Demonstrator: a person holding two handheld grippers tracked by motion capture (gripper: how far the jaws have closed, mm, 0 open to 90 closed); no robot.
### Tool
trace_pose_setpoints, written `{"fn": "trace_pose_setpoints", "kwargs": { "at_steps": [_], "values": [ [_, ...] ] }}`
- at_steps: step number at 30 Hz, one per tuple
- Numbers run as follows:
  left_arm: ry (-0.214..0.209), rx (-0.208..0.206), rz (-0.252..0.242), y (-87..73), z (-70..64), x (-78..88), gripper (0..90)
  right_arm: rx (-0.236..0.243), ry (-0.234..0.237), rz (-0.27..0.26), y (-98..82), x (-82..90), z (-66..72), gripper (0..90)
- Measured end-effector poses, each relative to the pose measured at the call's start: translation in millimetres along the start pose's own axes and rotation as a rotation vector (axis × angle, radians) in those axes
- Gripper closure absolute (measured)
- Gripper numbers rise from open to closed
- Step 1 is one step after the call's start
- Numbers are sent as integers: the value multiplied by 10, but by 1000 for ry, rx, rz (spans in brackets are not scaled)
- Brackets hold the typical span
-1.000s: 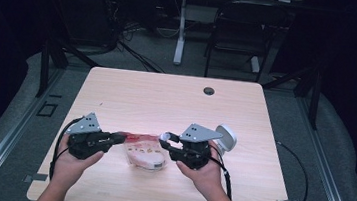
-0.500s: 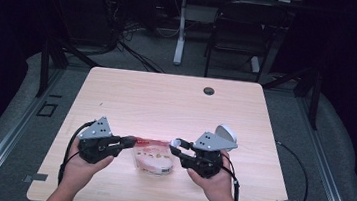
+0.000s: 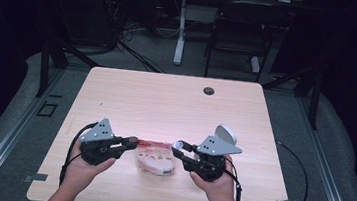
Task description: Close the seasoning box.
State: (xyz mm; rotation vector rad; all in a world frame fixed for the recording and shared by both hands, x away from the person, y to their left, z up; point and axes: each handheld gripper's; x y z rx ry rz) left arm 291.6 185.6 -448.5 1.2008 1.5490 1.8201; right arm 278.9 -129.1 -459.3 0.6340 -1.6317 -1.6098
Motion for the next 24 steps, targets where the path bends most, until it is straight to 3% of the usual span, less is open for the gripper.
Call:
{"fn": "trace_pose_setpoints", "kwargs": {
  "at_steps": [15,24],
  "values": [
    [11,-11,-42,11,-34,25,577,-7,1,-10,-15,2,-3,670],
    [12,-41,-71,-10,-31,46,497,-11,-1,-4,-14,2,-12,647]
  ]
}}
Point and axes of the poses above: each handheld gripper's, and its own axes: x roughly backward along the jaws, y roughly out of its top, z roughly to its left, and after that the axes turned 11 degrees about -z, right-handed
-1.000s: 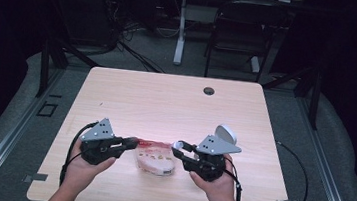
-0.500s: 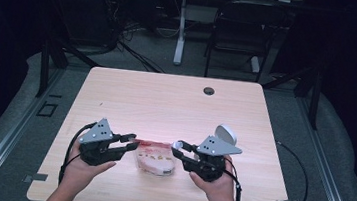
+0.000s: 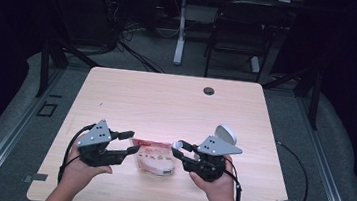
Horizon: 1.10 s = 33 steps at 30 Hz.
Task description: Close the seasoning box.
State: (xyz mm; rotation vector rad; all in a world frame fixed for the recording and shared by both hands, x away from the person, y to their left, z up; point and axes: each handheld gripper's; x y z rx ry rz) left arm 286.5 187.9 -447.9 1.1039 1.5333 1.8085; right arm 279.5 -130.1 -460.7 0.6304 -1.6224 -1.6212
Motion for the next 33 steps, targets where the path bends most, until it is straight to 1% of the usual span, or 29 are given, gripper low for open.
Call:
{"fn": "trace_pose_setpoints", "kwargs": {
  "at_steps": [4,5,7,10,11,12,15,18,22,25,26,29,33],
  "values": [
    [12,-1,-2,-21,22,12,484,-1,-2,-1,10,12,-6,630],
    [12,-5,2,-27,27,14,483,-2,-4,2,17,19,-7,625],
    [8,0,-3,-46,33,9,482,1,-3,-2,31,29,-12,615],
    [-19,17,2,-82,57,-8,478,-2,-3,-11,61,44,-17,607],
    [-38,32,10,-96,72,-18,478,-2,-2,-13,72,47,-21,606],
    [-46,48,16,-114,84,-33,478,0,-3,-9,85,52,-26,605],
    [-48,65,32,-164,109,-62,494,-6,0,-18,112,42,-29,604],
    [-50,74,32,-197,124,-76,516,-3,4,-19,135,26,-19,602],
    [-61,93,33,-221,147,-74,547,13,9,-14,177,3,1,599],
    [-74,100,33,-242,161,-72,546,16,14,-15,193,-6,6,598],
    [-79,100,34,-248,166,-72,559,23,15,-10,214,-7,9,598],
    [-86,94,49,-266,172,-75,566,27,16,-11,230,-12,11,598],
    [-96,100,59,-293,159,-105,566,41,23,1,282,-27,23,596]
  ]
}}
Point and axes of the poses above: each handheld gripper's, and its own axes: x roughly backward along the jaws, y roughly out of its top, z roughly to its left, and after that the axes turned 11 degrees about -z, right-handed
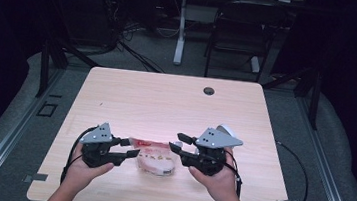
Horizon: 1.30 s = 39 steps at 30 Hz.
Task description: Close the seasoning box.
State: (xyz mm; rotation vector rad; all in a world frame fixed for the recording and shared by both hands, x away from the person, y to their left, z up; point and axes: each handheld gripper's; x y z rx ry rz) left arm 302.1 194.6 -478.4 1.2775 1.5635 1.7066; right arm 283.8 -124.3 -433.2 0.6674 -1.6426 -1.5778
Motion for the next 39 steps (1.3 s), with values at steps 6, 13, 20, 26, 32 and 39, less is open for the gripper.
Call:
{"fn": "trace_pose_setpoints", "kwargs": {
  "at_steps": [6,13,20,26,32,39],
  "values": [
    [-2,-5,35,-30,-4,-38,569,14,11,17,63,-25,16,596],
    [1,5,37,-41,1,-44,595,26,18,23,142,-27,15,624],
    [4,-9,56,-147,-31,-80,653,43,26,55,195,-68,23,660],
    [-4,8,53,-203,-12,-89,707,30,36,80,214,-147,27,651],
    [-1,-1,49,-207,-20,-88,713,52,44,113,259,-214,54,654],
    [2,-6,49,-207,-19,-82,721,77,64,143,328,-310,82,588]
  ]
}}
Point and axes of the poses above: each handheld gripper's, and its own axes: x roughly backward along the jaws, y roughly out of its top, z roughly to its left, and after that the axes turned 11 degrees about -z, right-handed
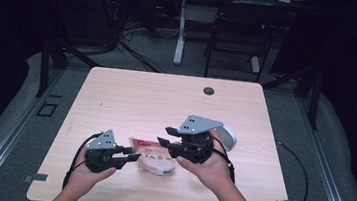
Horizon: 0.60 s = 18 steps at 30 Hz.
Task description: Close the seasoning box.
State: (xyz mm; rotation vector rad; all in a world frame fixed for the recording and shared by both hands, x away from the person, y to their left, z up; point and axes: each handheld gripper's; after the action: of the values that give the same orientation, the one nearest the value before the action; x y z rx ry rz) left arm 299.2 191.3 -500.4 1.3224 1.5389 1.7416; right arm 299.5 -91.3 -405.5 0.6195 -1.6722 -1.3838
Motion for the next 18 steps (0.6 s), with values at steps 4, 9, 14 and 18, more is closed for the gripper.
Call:
{"fn": "trace_pose_setpoints", "kwargs": {
  "at_steps": [4,9,14,18],
  "values": [
    [-1,3,-5,-5,0,-3,730,25,32,11,55,-62,20,571],
    [1,0,-8,-8,6,-6,743,70,47,49,81,-120,58,624],
    [0,-5,-7,-7,8,-10,756,117,86,98,119,-212,120,706],
    [-1,-4,-7,-6,9,-11,758,126,90,111,142,-261,141,723]
  ]
}}
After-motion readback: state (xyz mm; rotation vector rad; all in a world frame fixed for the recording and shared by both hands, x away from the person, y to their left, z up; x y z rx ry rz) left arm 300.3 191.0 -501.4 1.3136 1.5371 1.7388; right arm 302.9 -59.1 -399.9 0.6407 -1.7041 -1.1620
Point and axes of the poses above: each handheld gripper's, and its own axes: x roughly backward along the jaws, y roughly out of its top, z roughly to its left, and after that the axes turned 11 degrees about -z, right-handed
